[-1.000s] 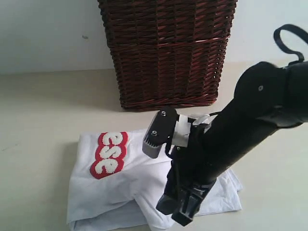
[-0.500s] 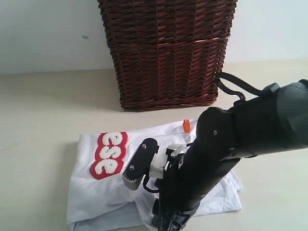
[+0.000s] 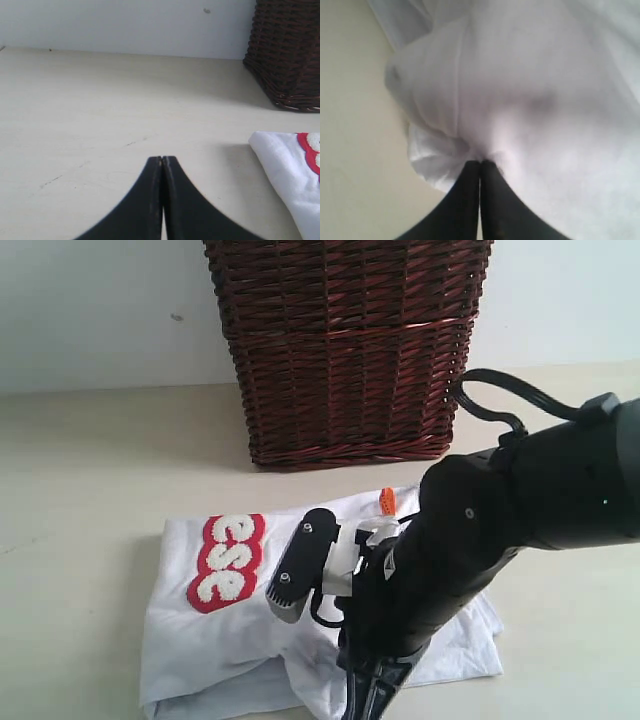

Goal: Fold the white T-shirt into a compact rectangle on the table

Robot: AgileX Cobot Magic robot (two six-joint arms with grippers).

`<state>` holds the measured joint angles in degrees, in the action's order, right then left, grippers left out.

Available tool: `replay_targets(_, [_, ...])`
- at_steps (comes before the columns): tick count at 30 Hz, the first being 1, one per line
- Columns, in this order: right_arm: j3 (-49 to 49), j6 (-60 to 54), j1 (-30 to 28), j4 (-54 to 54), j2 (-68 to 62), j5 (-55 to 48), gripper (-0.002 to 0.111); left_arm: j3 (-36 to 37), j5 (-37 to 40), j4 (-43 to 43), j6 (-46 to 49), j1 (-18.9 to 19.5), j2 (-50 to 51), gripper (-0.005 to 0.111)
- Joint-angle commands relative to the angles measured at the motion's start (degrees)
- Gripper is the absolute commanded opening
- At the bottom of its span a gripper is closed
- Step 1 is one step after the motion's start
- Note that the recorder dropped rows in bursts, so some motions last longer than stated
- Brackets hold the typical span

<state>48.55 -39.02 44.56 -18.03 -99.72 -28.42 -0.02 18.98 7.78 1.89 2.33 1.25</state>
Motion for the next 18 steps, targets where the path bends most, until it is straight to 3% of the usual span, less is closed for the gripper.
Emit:
replay_targets(1, [-0.17, -0.28, 0.12, -0.51, 0.46, -2.49, 0.023, 0.02, -0.3, -0.08, -0.01, -0.18, 0.18, 0.0])
replay_targets(5, [-0.17, -0.28, 0.12, -6.51, -2.85, -1.42, 0.067, 0.02, -0.3, -0.08, -0.01, -0.18, 0.18, 0.0])
replay_targets(6, [-0.17, -0.28, 0.12, -7.03, -3.86, -0.56, 0.072, 0.02, -0.3, -0.08, -0.01, -0.18, 0.18, 0.0])
replay_targets(8, [-0.17, -0.08, 0.12, -7.11, -5.53, 1.03, 0.073, 0.02, -0.3, -0.08, -0.01, -0.18, 0.18, 0.0])
replay_targets(12, [-0.17, 2.69, 0.12, -7.11, -7.71, 4.84, 0.057, 0.02, -0.3, -0.08, -0.01, -0.18, 0.18, 0.0])
replay_targets(18, [-0.17, 2.95, 0.12, -7.11, -6.22, 5.33, 0.005, 0.02, -0.3, -0.08, -0.01, -0.18, 0.18, 0.0])
